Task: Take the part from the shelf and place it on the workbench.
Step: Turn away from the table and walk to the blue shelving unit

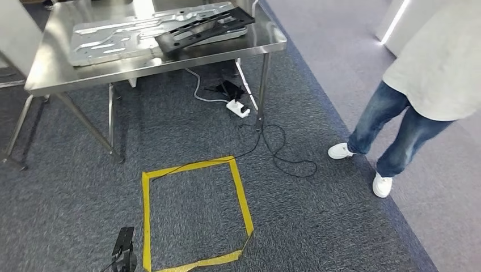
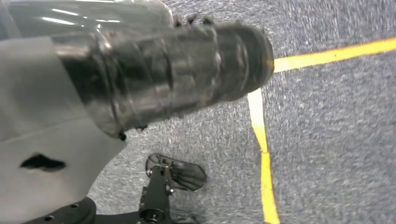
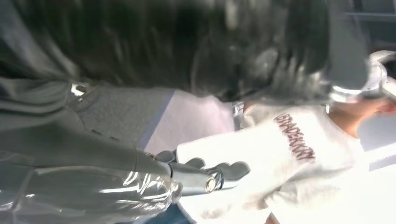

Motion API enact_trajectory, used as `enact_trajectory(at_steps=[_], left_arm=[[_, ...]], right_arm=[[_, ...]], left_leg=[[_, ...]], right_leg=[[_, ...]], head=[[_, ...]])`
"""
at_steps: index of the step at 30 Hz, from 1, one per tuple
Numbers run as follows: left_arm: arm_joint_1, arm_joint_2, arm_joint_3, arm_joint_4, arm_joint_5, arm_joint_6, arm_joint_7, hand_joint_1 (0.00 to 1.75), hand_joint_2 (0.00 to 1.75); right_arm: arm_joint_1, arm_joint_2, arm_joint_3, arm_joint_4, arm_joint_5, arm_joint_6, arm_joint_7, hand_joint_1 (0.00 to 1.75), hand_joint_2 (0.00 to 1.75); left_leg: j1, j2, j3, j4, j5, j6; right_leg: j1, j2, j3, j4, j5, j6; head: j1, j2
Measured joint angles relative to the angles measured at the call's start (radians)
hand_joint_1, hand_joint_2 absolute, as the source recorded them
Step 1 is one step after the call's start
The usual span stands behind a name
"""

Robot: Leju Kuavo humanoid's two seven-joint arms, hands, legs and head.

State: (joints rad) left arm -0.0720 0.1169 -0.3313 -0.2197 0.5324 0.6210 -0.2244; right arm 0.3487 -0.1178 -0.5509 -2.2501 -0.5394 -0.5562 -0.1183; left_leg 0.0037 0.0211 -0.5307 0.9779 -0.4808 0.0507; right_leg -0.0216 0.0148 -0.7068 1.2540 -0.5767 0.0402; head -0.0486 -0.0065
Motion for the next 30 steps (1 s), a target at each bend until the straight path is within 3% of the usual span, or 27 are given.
enact_trajectory(at_steps=[1, 2, 5, 7, 9, 10, 12, 14, 15, 16, 17, 19, 21, 23, 25, 27, 29, 30], left_arm=[[0.001, 0.0, -0.002, 0.0, 0.0, 0.0, 0.0, 0.0, 0.0], [0.001, -0.001, -0.004, 0.0, 0.0, 0.0, 0.0, 0.0, 0.0], [-0.002, -0.002, -0.009, 0.0, 0.0, 0.0, 0.001, 0.0, 0.0], [-0.002, -0.001, -0.011, 0.0, 0.0, 0.0, 0.001, 0.0, 0.0], [-0.004, -0.002, -0.013, 0.0, 0.001, 0.001, 0.001, 0.0, 0.0], [-0.006, -0.002, -0.013, 0.0, 0.001, 0.001, 0.002, 0.0, 0.0], [-0.008, -0.003, -0.014, 0.0, 0.001, 0.001, 0.002, 0.0, 0.0], [-0.006, -0.003, -0.014, 0.0, 0.001, 0.001, 0.002, 0.0, 0.0], [-0.004, -0.003, -0.014, 0.0, 0.001, 0.001, 0.002, 0.0, 0.0], [-0.002, -0.004, -0.015, 0.0, 0.001, 0.001, 0.002, 0.0, 0.0], [-0.001, -0.004, -0.015, 0.0, 0.001, 0.001, 0.002, 0.0, 0.0], [-0.001, -0.004, -0.015, 0.0, 0.001, 0.001, 0.002, 0.0, 0.0], [-0.001, -0.003, -0.015, 0.0, 0.001, 0.001, 0.002, 0.0, 0.0], [0.0, -0.001, -0.015, 0.0, 0.001, 0.001, 0.002, 0.0, 0.0], [-0.001, -0.001, -0.015, 0.0, 0.001, 0.001, 0.002, 0.0, 0.0], [-0.004, -0.001, -0.016, 0.0, -0.001, 0.001, 0.001, 0.0, 0.0], [-0.004, -0.001, -0.016, 0.0, -0.002, -0.001, -0.001, 0.0, 0.0], [-0.002, -0.001, -0.017, 0.0, -0.002, -0.001, -0.001, 0.0, 0.0]], right_arm=[[0.001, 0.0, 0.0, 0.001, 0.0, 0.0, 0.0, 0.0, 0.0], [0.001, 0.0, 0.0, 0.001, 0.0, 0.0, 0.0, 0.0, 0.0], [0.001, 0.0, 0.0, 0.001, 0.0, 0.0, 0.0, 0.0, 0.0], [0.0, 0.0, 0.0, 0.0, 0.0, 0.0, 0.0, 0.0, 0.0], [0.001, 0.001, 0.0, -0.001, -0.001, 0.0, -0.001, 0.0, 0.0], [0.002, 0.001, 0.0, -0.001, -0.001, 0.0, -0.001, 0.0, 0.0], [0.001, 0.001, 0.0, -0.002, -0.001, 0.001, -0.001, 0.0, 0.0], [0.0, 0.002, 0.0, -0.002, -0.001, 0.003, -0.001, 0.0, 0.0], [0.0, 0.002, 0.0, -0.002, -0.002, 0.003, -0.001, 0.0, 0.0], [0.0, 0.003, 0.0, -0.002, -0.002, 0.003, -0.001, 0.0, 0.0], [0.0, 0.003, 0.0, -0.002, -0.002, 0.003, -0.001, 0.0, 0.0], [0.0, 0.004, 0.0, -0.002, -0.002, 0.003, -0.001, 0.0, 0.0], [-0.001, 0.004, 0.0, -0.002, -0.002, 0.004, -0.001, 0.0, 0.0], [-0.002, 0.006, 0.0, -0.001, -0.002, 0.004, -0.001, 0.0, 0.0], [0.0, 0.006, 0.0, -0.001, -0.002, 0.005, -0.002, 0.0, 0.0], [0.001, 0.007, 0.0, -0.002, -0.003, 0.007, -0.003, 0.0, 0.0], [0.0, 0.009, 0.0, -0.001, -0.006, 0.013, -0.005, 0.0, 0.0], [-0.001, 0.009, 0.0, 0.0, -0.008, 0.016, -0.005, 0.0, 0.0]], left_leg=[[0.0, 0.014, -0.003, 0.003, 0.0, 0.0], [0.0, 0.026, -0.006, 0.007, -0.001, -0.002], [0.0, 0.057, -0.016, 0.031, -0.012, -0.015], [-0.004, 0.072, -0.018, 0.044, -0.021, -0.03], [-0.004, 0.087, -0.014, 0.046, -0.023, -0.041], [-0.001, 0.085, -0.014, 0.049, -0.027, -0.046], [0.003, 0.049, -0.033, 0.094, -0.065, -0.057], [0.006, 0.005, -0.08, 0.206, -0.134, -0.063], [0.006, -0.004, -0.105, 0.266, -0.16, -0.064], [0.006, -0.009, -0.119, 0.302, -0.17, -0.062], [0.006, -0.011, -0.117, 0.304, -0.159, -0.059], [0.005, -0.026, -0.067, 0.205, -0.095, -0.048], [0.003, -0.075, -0.007, 0.083, -0.048, -0.032], [-0.002, -0.103, 0.012, 0.038, -0.042, -0.025], [-0.002, -0.082, 0.015, 0.025, -0.033, -0.02], [0.003, -0.056, 0.022, 0.002, -0.019, -0.012], [0.004, -0.028, 0.025, -0.009, -0.012, -0.006], [0.003, -0.013, 0.024, -0.008, -0.012, -0.004]], right_leg=[[-0.002, -0.005, -0.009, 0.027, -0.006, 0.004], [-0.004, -0.009, 0.0, 0.019, 0.006, 0.007], [-0.008, -0.046, 0.1, -0.153, 0.077, 0.01], [-0.003, -0.061, 0.13, -0.212, 0.09, -0.004], [0.0, -0.044, 0.124, -0.21, 0.093, -0.021], [-0.001, -0.036, 0.123, -0.213, 0.097, -0.027], [-0.006, -0.021, 0.121, -0.216, 0.105, -0.04], [-0.006, -0.003, 0.115, -0.216, 0.111, -0.048], [-0.005, 0.008, 0.112, -0.216, 0.113, -0.05], [-0.003, 0.019, 0.109, -0.216, 0.115, -0.051], [-0.001, 0.031, 0.108, -0.216, 0.117, -0.051], [0.002, 0.055, 0.108, -0.215, 0.119, -0.049], [0.001, 0.078, 0.105, -0.215, 0.124, -0.043], [-0.006, 0.1, 0.095, -0.217, 0.133, -0.029], [-0.01, 0.117, 0.088, -0.22, 0.141, -0.016], [-0.004, 0.077, 0.073, -0.196, 0.122, -0.008], [0.002, 0.017, 0.027, -0.099, 0.063, -0.005], [0.001, 0.004, 0.001, -0.037, 0.033, -0.003]], head=[[0.0, 0.0], [0.0, 0.0], [0.0, 0.0], [-0.002, 0.0], [-0.003, 0.0], [-0.003, 0.0], [-0.005, 0.0], [-0.006, 0.0], [-0.006, 0.0], [-0.006, 0.0], [-0.006, 0.0], [-0.006, 0.0], [-0.004, 0.0], [-0.004, 0.0], [-0.006, 0.0], [-0.004, 0.0], [0.0, 0.0], [0.001, 0.0]])
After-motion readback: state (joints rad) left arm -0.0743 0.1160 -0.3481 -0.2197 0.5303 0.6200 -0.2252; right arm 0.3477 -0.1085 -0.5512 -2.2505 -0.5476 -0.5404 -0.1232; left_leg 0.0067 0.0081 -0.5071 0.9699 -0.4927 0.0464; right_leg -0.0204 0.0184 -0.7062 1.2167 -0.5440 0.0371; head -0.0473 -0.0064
